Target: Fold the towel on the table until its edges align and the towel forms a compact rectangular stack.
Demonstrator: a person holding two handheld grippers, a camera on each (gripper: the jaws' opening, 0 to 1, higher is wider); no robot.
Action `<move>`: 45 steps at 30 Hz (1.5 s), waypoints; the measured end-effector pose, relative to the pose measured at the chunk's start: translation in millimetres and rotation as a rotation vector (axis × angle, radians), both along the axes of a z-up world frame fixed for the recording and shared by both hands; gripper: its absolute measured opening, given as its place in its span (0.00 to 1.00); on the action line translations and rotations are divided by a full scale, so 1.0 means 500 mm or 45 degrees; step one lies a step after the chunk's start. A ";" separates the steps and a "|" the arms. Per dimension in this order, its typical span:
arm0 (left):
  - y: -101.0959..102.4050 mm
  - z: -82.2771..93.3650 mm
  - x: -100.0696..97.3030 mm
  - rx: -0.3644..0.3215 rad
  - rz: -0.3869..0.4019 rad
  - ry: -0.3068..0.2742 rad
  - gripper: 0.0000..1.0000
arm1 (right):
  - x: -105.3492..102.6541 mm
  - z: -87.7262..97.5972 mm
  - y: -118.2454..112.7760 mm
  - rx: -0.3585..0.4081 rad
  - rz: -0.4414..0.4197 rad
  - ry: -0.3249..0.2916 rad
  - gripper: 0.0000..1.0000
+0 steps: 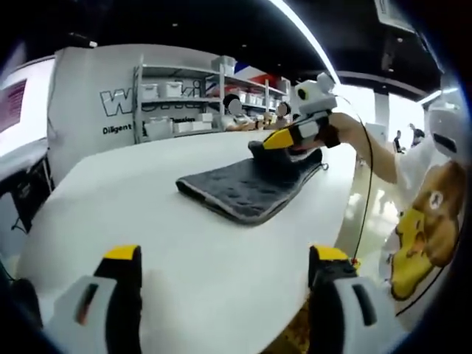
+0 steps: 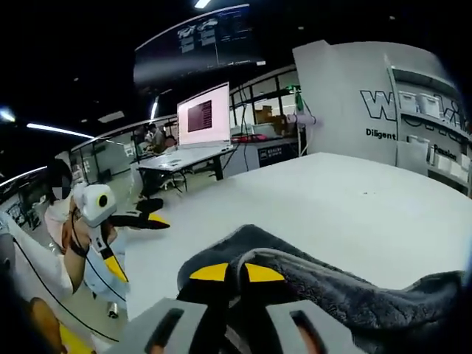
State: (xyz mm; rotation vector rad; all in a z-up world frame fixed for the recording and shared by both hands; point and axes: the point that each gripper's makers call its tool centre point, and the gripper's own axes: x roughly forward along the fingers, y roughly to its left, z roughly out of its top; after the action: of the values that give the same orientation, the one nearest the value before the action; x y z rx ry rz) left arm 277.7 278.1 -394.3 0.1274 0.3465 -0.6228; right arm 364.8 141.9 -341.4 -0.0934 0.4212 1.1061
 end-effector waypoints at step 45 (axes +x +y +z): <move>0.001 -0.010 -0.004 -0.030 0.023 0.021 0.98 | -0.066 -0.094 0.193 -0.176 0.235 0.026 0.05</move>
State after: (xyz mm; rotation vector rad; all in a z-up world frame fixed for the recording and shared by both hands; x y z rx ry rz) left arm 275.7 278.5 -399.1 0.0964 0.3559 -0.6099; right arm 331.6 238.4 -388.4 -0.2470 0.5153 1.2596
